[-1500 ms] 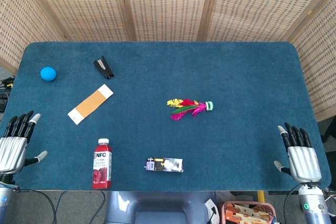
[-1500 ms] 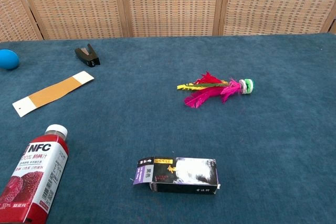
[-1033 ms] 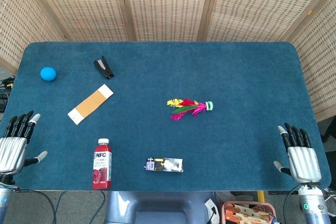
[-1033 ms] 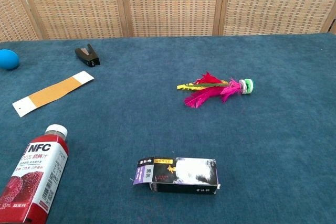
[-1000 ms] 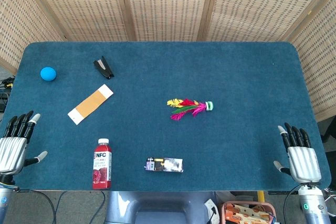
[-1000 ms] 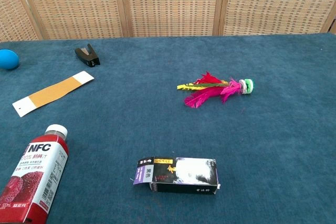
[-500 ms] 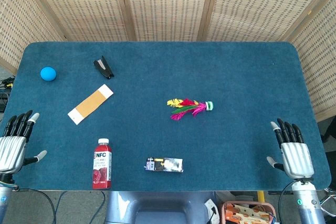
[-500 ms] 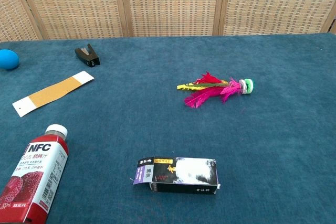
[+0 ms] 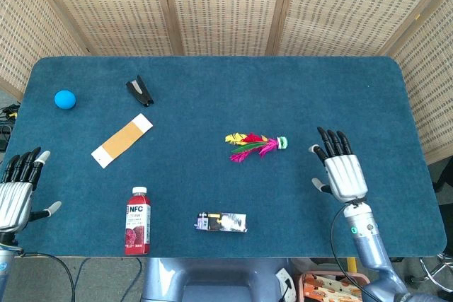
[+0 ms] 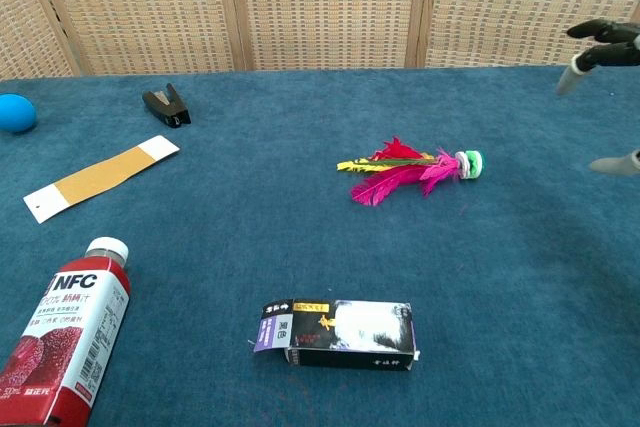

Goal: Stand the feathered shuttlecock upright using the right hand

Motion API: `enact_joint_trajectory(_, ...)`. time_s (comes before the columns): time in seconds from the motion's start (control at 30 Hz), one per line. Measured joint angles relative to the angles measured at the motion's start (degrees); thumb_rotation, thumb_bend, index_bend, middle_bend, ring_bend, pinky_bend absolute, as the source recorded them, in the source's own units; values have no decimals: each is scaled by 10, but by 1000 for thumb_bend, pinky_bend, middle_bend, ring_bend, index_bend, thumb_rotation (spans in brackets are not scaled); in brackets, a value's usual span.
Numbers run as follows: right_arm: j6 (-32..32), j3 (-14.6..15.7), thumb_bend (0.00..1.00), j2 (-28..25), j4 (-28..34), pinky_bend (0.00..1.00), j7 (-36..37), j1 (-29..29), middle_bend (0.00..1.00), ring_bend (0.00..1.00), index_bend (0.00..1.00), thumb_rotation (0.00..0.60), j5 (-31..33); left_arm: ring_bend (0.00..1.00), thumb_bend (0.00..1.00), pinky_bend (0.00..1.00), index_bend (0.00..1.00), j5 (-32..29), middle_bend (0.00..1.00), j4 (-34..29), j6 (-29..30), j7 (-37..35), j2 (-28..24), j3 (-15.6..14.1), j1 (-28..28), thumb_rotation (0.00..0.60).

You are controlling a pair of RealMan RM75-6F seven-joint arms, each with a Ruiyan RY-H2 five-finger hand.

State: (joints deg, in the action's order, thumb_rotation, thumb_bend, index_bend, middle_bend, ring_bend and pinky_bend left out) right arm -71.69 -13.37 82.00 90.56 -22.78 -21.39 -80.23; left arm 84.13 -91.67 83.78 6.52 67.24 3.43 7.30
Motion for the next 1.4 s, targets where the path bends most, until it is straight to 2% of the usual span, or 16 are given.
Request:
enact_joint_trajectory(0.2,43,-17,82,60,-25,0,-36,-47,38,0,377,600,45,0,0,0,0,-7,0,5,-8,-6,1,1,3,600)
enact_joint_trajectory(0.53,65,-43,86,157,-86,0,-58,-107,60,0,392,600,87,0,0,0,0,-17,0,12,-21,-15,3,3,7,600)
enact_joint_trajectory(0.77,63,-66,171,217,-128,0,-67,-149,66,0,392,600,105,0,0,0,0,-29,0,18,-32,-28,2,7,10,600)
enact_joint_trajectory(0.97,74,-80,266,254,-169,0,-76,-186,66,0,392,600,122,0,0,0,0,-36,0,23,-40,-42,0,9,12,600)
enact_joint_trajectory(1.4,102,-82,265,302,-253,0,-60,-219,66,0,392,600,151,0,0,0,0,-41,0,27,-52,-60,-3,8,15,600)
